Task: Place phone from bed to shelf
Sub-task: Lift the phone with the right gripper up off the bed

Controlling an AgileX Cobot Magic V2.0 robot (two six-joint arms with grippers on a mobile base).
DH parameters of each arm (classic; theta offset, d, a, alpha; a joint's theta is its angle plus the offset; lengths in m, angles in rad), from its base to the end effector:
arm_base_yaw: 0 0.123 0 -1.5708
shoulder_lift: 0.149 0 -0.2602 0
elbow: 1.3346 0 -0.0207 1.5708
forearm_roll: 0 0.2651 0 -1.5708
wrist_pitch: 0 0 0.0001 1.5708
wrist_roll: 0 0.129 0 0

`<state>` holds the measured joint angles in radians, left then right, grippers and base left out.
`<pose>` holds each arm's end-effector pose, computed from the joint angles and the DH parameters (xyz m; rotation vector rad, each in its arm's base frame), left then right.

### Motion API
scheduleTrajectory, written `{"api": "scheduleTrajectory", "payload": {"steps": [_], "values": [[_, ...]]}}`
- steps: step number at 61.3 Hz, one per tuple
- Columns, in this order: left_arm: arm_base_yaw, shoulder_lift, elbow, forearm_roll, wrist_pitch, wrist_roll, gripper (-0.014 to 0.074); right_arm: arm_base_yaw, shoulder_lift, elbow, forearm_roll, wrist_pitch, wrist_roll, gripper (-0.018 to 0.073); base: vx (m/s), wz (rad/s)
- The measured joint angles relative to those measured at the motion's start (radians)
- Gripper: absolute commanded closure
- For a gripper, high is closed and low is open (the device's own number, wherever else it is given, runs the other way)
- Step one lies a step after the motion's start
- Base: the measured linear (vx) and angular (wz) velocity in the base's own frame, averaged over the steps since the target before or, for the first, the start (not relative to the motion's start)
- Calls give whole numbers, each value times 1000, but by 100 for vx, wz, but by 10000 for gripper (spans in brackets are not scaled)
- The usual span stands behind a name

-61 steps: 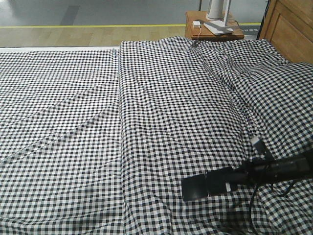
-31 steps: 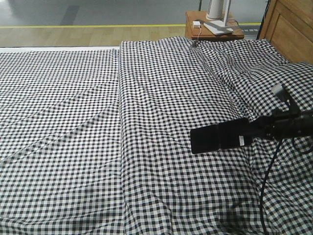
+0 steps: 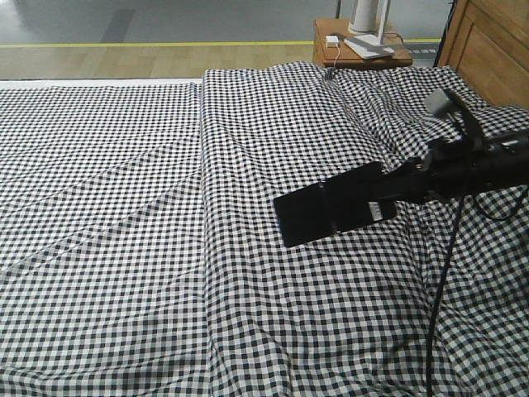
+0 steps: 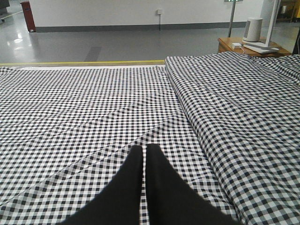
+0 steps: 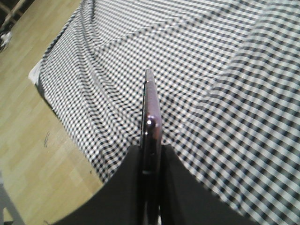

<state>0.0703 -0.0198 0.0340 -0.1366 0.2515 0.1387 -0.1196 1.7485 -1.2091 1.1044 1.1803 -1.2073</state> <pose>0.1317 0.0049 0.1738 -0.0311 1.7467 0.0265 0.3618 0.0639 0.2025 -0.6904 2.2569 1.0577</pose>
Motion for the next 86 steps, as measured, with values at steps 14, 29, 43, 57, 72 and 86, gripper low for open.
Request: {"api": "scheduleTrajectory", "payload": {"steps": [14,29,43,57,72,86], "values": [[0,0,0,0,0,0,596,125,-91,4,0,6,25,561,0,0],[0,0,0,0,0,0,596,197,-208,4,-3,21,38,561,0,0],[0,0,0,0,0,0,596,251,-317,4,-3,30,56,561,0,0],[0,0,0,0,0,0,596,298,-396,5,-6,41,105,561,0,0],[0,0,0,0,0,0,596,322,-464,5,-25,53,140,561,0,0],[0,0,0,0,0,0,596,322,-476,5,-27,54,162,561,0,0]]}}
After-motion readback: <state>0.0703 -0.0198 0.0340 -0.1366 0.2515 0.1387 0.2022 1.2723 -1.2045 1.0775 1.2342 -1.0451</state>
